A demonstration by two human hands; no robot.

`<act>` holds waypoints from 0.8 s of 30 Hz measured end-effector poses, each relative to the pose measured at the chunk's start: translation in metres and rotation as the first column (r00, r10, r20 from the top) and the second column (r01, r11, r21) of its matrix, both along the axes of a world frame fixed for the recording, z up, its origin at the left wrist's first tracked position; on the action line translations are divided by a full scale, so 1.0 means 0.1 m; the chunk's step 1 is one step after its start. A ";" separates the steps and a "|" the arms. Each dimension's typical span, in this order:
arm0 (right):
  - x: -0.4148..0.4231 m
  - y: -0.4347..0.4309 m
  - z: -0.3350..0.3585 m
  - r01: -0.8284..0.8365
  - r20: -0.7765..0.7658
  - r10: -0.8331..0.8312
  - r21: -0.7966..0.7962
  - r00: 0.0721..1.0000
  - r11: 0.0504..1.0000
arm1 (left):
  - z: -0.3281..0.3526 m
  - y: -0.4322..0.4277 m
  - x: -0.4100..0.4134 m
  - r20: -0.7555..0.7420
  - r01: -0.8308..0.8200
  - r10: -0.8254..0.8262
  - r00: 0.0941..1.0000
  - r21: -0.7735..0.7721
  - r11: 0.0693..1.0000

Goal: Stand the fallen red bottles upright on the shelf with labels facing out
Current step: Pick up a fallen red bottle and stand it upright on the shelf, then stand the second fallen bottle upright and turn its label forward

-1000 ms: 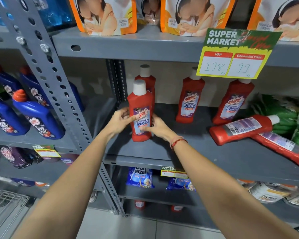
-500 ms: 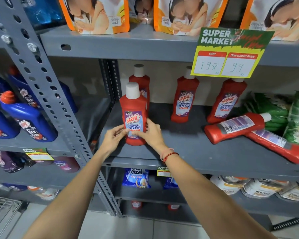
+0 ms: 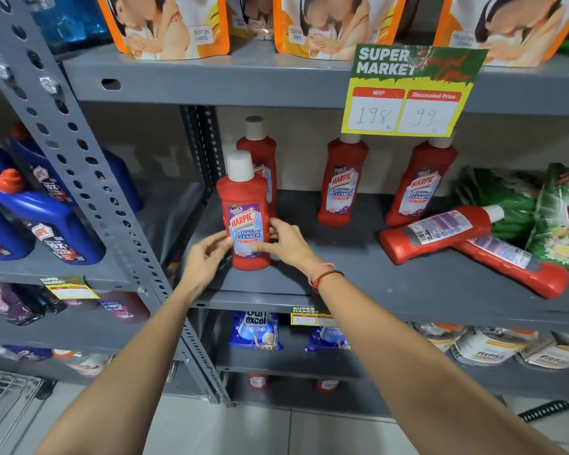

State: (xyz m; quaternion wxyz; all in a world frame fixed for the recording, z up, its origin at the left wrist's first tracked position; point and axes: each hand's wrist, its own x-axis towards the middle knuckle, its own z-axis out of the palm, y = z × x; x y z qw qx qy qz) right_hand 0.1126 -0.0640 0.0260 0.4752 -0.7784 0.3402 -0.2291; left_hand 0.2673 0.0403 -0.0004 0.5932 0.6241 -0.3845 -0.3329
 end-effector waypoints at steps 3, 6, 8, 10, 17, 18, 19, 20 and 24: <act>-0.29 -0.08 0.00 0.100 0.023 -0.100 -0.027 0.995 0.995 | -0.12 0.14 -0.24 0.225 -0.363 0.373 0.900 -0.085 0.928; -0.74 -0.20 -0.05 0.243 0.053 -0.241 -0.044 0.969 0.969 | -0.23 0.18 -0.62 0.355 -0.416 0.463 0.813 -0.204 0.886; -1.09 -0.30 -0.08 0.365 0.078 -0.360 -0.065 0.930 0.929 | -0.20 0.06 -0.92 0.431 -0.294 0.364 0.826 -0.221 0.930; -1.43 -0.40 -0.11 0.477 0.102 -0.469 -0.077 0.878 0.876 | -0.11 -0.14 -1.20 0.535 -0.120 0.212 0.818 -0.203 0.972; -2.52 -0.75 -0.28 0.851 0.067 -0.853 0.066 0.518 0.521 | 0.23 -1.18 -2.09 0.639 0.272 -0.291 0.712 0.132 0.953; -2.62 -0.82 -0.31 0.877 0.040 -0.885 0.121 0.463 0.465 | 0.26 -1.33 -2.19 0.592 0.292 -0.350 0.726 0.197 0.936; -2.71 -0.92 -0.32 0.888 0.012 -0.906 0.191 0.424 0.418 | 0.29 -1.48 -2.29 0.552 0.315 -0.405 0.729 0.256 0.914; -2.77 -1.01 -0.32 0.880 -0.005 -0.915 0.273 0.404 0.388 | 0.30 -1.64 -2.37 0.531 0.338 -0.460 0.711 0.316 0.887; -2.80 -1.22 -0.28 0.735 0.052 -0.905 0.565 0.422 0.375 | 0.19 -2.09 -2.57 0.468 0.427 -0.674 0.572 0.532 0.731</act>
